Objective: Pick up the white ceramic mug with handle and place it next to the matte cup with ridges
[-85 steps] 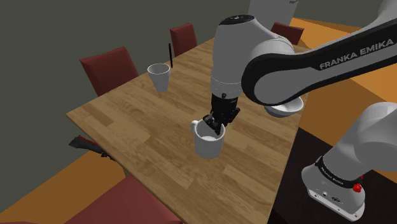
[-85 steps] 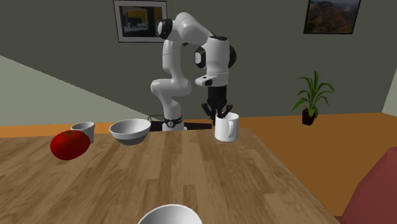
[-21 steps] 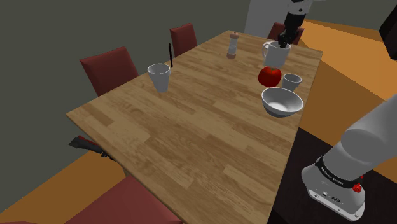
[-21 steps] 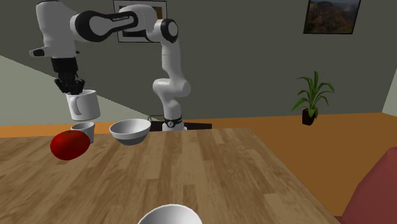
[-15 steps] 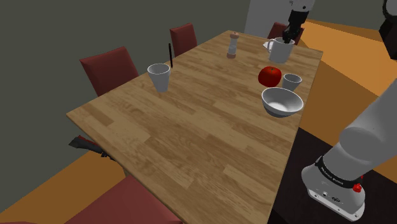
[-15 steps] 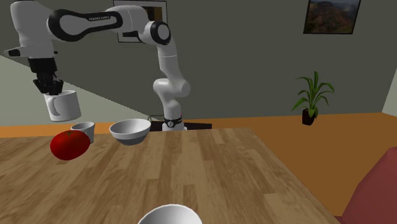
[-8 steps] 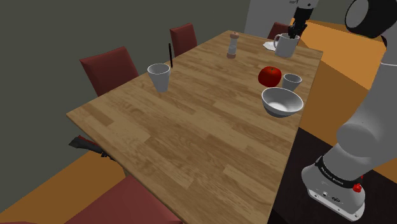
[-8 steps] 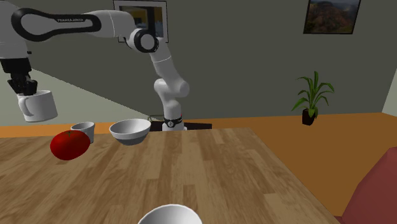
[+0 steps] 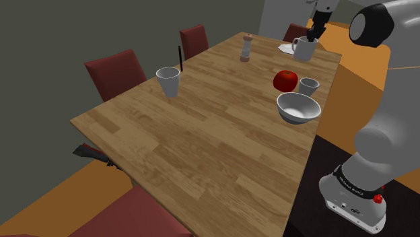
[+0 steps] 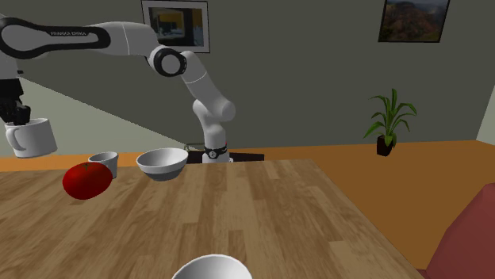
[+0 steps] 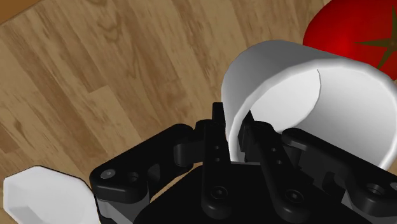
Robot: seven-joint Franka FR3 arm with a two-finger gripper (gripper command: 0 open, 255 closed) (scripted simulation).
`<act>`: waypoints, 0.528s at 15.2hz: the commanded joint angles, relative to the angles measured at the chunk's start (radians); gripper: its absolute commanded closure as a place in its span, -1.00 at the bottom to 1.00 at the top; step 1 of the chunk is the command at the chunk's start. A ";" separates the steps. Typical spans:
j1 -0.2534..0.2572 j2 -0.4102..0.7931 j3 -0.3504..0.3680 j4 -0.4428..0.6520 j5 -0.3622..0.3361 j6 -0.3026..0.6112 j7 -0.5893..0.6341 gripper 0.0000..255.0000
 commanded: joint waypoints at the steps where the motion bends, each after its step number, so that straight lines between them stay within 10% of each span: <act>1: 0.002 0.001 0.000 -0.026 0.001 0.028 -0.003 1.00; 8: 0.013 -0.004 0.002 -0.130 0.001 0.125 -0.007 1.00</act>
